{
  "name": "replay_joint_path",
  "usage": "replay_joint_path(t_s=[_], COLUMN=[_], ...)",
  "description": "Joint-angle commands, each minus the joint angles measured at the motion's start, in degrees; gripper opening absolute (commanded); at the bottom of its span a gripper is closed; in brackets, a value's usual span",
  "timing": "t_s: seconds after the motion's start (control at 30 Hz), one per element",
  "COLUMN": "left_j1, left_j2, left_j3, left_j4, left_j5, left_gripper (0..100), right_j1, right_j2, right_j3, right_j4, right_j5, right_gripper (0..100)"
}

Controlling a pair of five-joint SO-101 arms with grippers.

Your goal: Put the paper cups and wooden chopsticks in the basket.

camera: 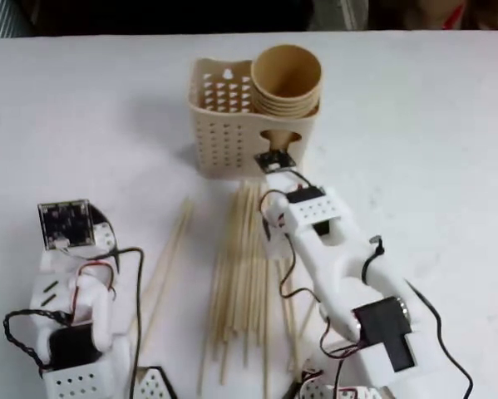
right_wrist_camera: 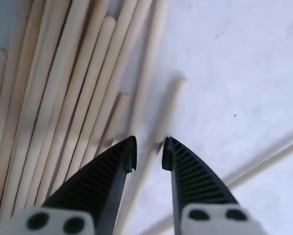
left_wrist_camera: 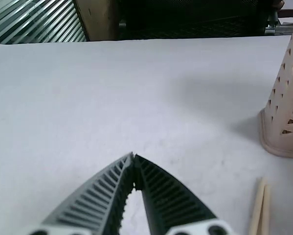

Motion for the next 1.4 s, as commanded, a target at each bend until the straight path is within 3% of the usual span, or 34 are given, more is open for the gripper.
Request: replay_joint_path(t_s=[0.0,0.47,0.87,0.97,1.07,1.37], left_j1=[-0.40,-0.40,-0.40,-0.40,-0.40,-0.40], left_j2=[-0.57,-0.57,-0.57,-0.57,-0.57,-0.57], left_j3=[-0.35,-0.35,-0.35,-0.35,-0.35,-0.35], left_j4=[-1.49,-1.49,-1.49,-1.49,-1.49,-1.49], left_j5=[-0.62,-0.62,-0.62,-0.62,-0.62,-0.62], left_gripper=[2,2,2,2,2,2], right_j1=[-1.10,-3.21,-3.03,-3.30,-3.56,-3.74], right_j2=[0.84,-0.75,7.87,8.04,7.87,-9.01], right_j3=[-0.62,-0.62,-0.62,-1.14,-1.14,-1.32], right_j4=[-0.40,0.04,-3.82,-3.56,-2.24,7.25], right_j5=[0.18,-4.57,-4.13,-3.87,-0.09,0.26], right_gripper=[9.5,9.8,9.4,1.9,1.9,1.9])
